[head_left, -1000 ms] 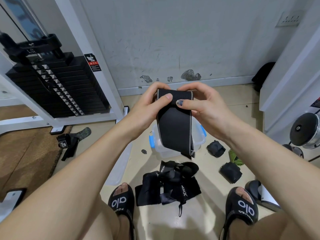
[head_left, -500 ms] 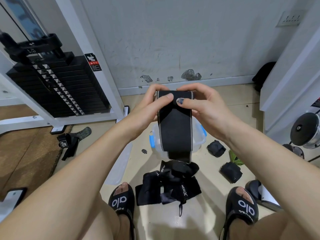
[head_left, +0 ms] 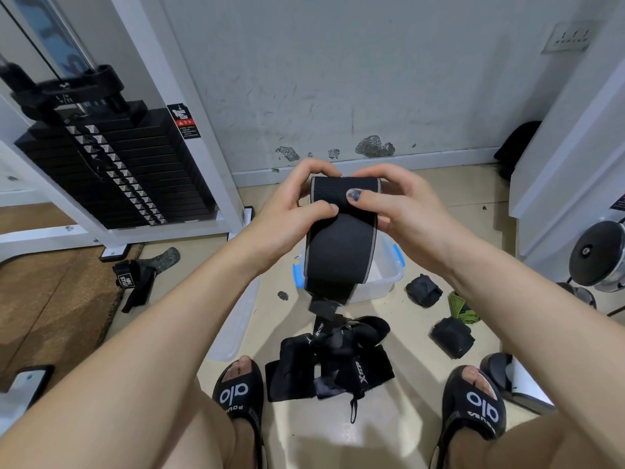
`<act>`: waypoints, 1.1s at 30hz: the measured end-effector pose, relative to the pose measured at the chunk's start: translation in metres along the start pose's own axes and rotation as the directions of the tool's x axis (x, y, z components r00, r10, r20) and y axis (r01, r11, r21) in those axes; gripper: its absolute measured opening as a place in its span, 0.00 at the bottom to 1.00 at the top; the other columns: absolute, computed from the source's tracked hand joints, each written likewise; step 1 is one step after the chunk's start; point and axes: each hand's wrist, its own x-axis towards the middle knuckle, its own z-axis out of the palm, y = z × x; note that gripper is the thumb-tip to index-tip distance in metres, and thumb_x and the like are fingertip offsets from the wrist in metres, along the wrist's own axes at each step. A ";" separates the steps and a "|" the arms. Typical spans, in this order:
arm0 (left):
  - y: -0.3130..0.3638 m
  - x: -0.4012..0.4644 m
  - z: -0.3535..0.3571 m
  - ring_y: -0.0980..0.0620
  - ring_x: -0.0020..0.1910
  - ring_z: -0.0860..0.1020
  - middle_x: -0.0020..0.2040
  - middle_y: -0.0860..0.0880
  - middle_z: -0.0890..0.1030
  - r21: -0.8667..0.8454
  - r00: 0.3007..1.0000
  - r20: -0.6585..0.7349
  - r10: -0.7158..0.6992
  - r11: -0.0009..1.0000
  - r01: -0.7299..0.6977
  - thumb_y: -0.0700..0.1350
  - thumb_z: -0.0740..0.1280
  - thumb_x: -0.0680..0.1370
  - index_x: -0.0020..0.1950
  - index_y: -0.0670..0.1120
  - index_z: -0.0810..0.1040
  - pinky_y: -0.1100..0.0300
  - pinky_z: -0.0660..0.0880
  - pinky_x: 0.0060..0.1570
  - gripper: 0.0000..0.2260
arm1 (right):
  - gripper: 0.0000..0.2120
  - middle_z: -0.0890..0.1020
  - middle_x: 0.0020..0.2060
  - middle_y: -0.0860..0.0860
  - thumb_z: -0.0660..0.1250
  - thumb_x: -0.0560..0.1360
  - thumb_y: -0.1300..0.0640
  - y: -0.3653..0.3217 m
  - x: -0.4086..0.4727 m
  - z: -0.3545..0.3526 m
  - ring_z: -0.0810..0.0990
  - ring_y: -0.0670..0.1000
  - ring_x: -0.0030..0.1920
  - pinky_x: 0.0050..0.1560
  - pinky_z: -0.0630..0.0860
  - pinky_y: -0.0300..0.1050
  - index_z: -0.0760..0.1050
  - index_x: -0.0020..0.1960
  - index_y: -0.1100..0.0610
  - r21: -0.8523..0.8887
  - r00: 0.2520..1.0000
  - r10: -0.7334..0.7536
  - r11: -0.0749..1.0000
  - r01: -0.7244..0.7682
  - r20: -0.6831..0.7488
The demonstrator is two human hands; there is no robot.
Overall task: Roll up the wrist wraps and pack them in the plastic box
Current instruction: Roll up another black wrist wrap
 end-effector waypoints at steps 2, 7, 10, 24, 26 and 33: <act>0.001 -0.001 0.001 0.54 0.45 0.79 0.48 0.54 0.80 -0.026 0.998 0.026 -0.066 0.997 0.066 0.47 0.69 0.76 0.57 0.58 0.76 0.61 0.75 0.42 0.11 | 0.13 0.81 0.49 0.57 0.73 0.74 0.69 0.001 0.000 0.000 0.82 0.52 0.48 0.50 0.81 0.45 0.79 0.57 0.61 0.010 1.000 -0.027 1.000 0.027 0.005; 0.002 0.002 0.004 0.50 0.47 0.78 0.48 0.48 0.79 -0.053 0.998 -0.029 -0.062 0.997 0.060 0.51 0.66 0.82 0.56 0.52 0.77 0.52 0.73 0.46 0.05 | 0.16 0.82 0.48 0.52 0.76 0.66 0.63 0.003 0.000 0.000 0.82 0.53 0.50 0.53 0.80 0.50 0.81 0.53 0.54 -0.031 0.998 -0.065 0.997 0.065 -0.007; 0.003 0.002 0.003 0.46 0.49 0.77 0.50 0.44 0.78 -0.076 1.000 -0.012 -0.026 0.997 0.025 0.47 0.66 0.80 0.57 0.51 0.76 0.49 0.72 0.48 0.07 | 0.17 0.81 0.50 0.54 0.76 0.69 0.65 0.000 -0.001 -0.002 0.83 0.52 0.49 0.54 0.81 0.50 0.80 0.57 0.55 -0.012 1.000 -0.011 1.000 0.011 0.011; 0.001 0.002 0.007 0.55 0.45 0.84 0.49 0.56 0.83 -0.048 0.973 -0.064 -0.221 0.975 0.218 0.55 0.62 0.85 0.63 0.51 0.75 0.55 0.81 0.51 0.11 | 0.17 0.82 0.50 0.53 0.76 0.65 0.63 0.003 -0.001 -0.002 0.82 0.53 0.49 0.57 0.81 0.53 0.82 0.52 0.51 -0.086 0.995 -0.093 0.992 0.091 -0.022; 0.002 0.001 0.006 0.54 0.45 0.83 0.48 0.56 0.84 -0.075 0.977 -0.068 -0.203 0.977 0.198 0.50 0.64 0.85 0.63 0.49 0.75 0.57 0.80 0.47 0.09 | 0.18 0.82 0.50 0.52 0.75 0.65 0.65 0.004 -0.001 -0.003 0.82 0.52 0.47 0.53 0.81 0.49 0.81 0.52 0.52 -0.100 0.995 -0.101 0.990 0.100 -0.010; 0.002 0.000 0.004 0.48 0.45 0.77 0.46 0.48 0.78 -0.101 0.990 -0.010 -0.140 0.985 0.138 0.41 0.68 0.79 0.55 0.50 0.73 0.56 0.75 0.42 0.08 | 0.10 0.81 0.49 0.53 0.72 0.78 0.59 0.000 -0.002 -0.001 0.83 0.53 0.48 0.51 0.80 0.50 0.79 0.59 0.55 -0.052 0.995 0.099 0.994 -0.099 -0.009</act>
